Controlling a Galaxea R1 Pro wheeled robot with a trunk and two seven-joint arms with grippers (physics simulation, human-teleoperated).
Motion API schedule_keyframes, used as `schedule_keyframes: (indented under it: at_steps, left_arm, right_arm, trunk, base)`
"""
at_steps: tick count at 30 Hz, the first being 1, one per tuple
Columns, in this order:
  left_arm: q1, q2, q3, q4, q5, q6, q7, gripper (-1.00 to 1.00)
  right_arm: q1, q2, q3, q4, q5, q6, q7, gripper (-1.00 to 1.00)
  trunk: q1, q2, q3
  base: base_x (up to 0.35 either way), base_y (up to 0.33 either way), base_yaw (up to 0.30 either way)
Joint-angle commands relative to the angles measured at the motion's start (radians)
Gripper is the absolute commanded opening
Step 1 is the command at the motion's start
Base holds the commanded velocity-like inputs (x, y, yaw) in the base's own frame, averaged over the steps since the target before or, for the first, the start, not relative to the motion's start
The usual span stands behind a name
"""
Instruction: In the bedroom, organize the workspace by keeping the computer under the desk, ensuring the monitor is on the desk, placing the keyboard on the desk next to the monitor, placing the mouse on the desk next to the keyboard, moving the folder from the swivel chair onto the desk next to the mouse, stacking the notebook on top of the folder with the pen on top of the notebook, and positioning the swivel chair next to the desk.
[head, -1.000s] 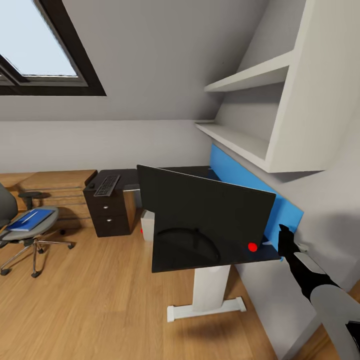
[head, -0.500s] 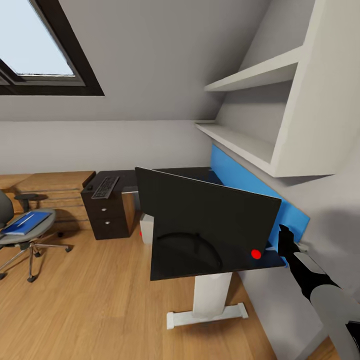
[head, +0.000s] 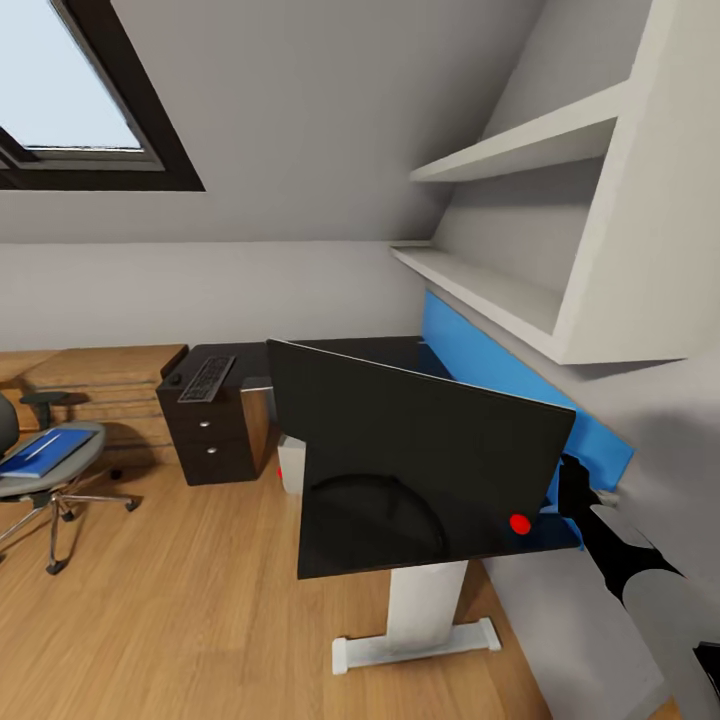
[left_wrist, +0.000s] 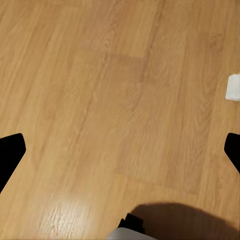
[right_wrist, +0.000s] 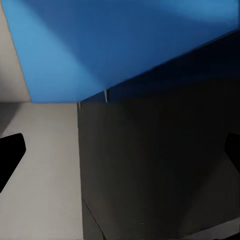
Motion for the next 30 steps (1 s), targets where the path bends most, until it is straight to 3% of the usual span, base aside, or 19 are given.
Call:
schedule_keyframes:
  at_steps: [1, 13, 30]
  left_arm:
    - [-0.001, 0.0, -0.009, 0.0, 0.005, -0.003, 0.006, 1.0]
    - [-0.001, 0.0, -0.009, 0.0, 0.006, -0.002, 0.007, 1.0]
    - [-0.001, -0.001, -0.009, 0.001, 0.006, -0.001, 0.006, 1.0]
  right_arm:
    - [-0.001, 0.0, 0.0, 0.0, -0.011, -0.003, -0.01, 1.0]
    - [-0.001, -0.002, -0.002, -0.001, -0.015, -0.001, -0.033, 1.0]
    - [-0.001, -0.041, -0.003, -0.001, -0.017, -0.001, -0.035, 1.0]
  trunk:
    - [0.001, -0.002, -0.002]
    - [0.001, -0.002, -0.002]
    - [0.001, -0.002, -0.002]
  base:
    - [0.071, 0.0, 0.0]
    - [0.018, 0.0, 0.0]
    - [0.054, 0.0, 0.0]
